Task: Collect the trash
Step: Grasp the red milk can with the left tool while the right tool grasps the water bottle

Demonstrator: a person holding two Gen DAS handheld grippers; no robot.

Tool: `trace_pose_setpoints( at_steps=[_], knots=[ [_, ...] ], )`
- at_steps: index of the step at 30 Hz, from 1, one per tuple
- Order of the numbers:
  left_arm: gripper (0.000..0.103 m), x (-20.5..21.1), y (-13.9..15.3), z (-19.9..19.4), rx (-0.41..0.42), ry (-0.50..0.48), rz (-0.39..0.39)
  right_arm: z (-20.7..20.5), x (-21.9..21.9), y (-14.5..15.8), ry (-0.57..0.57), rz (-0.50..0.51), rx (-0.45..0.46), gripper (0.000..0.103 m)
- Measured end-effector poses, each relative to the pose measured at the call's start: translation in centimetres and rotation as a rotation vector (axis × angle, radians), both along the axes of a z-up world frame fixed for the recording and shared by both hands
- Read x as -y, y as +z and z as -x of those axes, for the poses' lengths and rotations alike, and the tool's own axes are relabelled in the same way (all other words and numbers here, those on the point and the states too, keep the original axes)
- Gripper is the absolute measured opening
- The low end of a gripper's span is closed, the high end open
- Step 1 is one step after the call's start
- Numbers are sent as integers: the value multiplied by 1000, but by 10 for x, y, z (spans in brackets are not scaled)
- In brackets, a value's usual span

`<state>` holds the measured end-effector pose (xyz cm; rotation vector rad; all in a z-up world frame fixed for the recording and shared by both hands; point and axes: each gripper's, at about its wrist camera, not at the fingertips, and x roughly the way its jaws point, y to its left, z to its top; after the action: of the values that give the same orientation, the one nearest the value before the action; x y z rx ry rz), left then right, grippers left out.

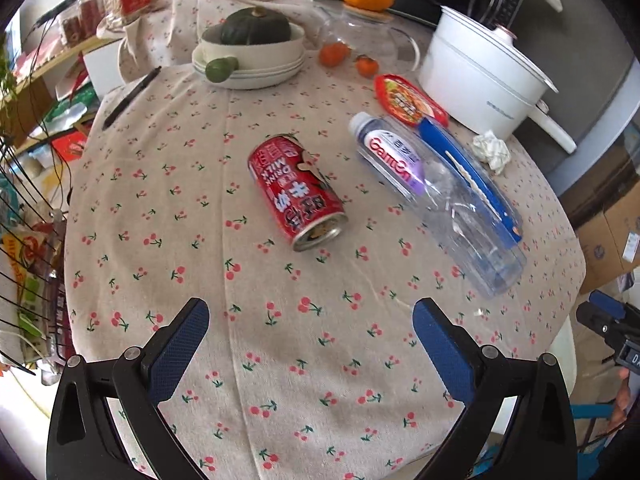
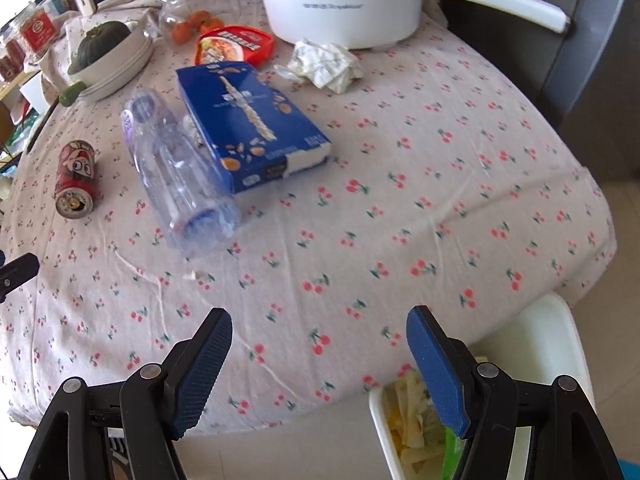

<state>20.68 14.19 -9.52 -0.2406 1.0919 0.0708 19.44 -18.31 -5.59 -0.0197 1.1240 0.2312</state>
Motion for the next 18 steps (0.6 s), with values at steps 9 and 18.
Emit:
trace_pose_setpoints(
  at_steps=[9, 18],
  knots=[
    [82, -29, -22, -55, -19, 59, 143, -54, -92, -1, 213, -66, 23, 76],
    [66, -27, -39, -85, -29, 40, 164, -96, -143, -36, 292, -14, -17, 68]
  ],
)
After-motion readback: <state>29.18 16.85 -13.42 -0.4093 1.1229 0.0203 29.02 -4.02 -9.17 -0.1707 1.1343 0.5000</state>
